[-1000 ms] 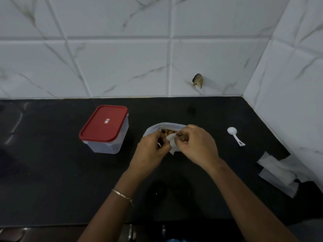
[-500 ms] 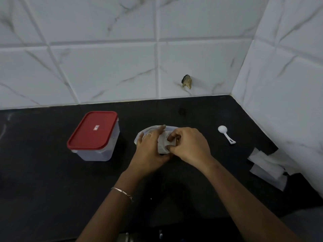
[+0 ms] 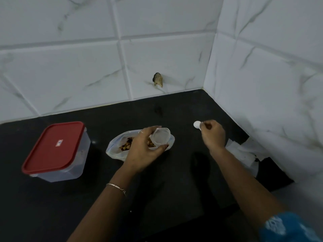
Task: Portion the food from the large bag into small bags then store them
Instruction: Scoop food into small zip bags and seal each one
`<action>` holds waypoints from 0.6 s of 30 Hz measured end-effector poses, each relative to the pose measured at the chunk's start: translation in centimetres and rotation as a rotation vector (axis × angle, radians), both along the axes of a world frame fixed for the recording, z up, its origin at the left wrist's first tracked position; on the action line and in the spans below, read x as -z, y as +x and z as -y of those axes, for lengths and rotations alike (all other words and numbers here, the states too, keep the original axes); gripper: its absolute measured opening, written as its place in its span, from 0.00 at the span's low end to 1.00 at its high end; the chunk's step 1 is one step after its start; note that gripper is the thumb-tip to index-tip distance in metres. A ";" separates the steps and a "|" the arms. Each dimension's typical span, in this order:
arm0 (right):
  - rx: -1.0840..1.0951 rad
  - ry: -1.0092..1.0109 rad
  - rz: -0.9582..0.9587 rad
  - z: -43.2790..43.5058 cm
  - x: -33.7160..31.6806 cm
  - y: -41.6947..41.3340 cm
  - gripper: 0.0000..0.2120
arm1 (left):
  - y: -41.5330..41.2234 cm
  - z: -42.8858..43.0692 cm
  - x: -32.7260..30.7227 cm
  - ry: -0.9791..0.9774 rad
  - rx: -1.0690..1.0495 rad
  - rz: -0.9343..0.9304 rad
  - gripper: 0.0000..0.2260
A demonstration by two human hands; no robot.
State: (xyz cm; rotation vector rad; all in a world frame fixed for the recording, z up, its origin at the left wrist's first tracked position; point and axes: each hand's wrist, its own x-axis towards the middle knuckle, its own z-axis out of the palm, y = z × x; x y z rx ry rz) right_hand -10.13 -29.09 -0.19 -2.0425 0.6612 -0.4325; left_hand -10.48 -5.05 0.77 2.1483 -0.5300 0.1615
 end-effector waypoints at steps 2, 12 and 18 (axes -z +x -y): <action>0.033 -0.132 -0.089 2.3 2.4 0.9 0.10 | 0.3 0.6 0.2 0.008 0.013 -0.005 0.25; -0.161 -0.638 -0.289 4.5 6.3 2.9 0.09 | 1.1 1.7 -0.1 -0.080 0.027 -0.098 0.25; -0.212 -0.690 -0.278 4.6 5.7 3.3 0.04 | 0.7 0.7 -0.1 -0.169 0.005 -0.131 0.25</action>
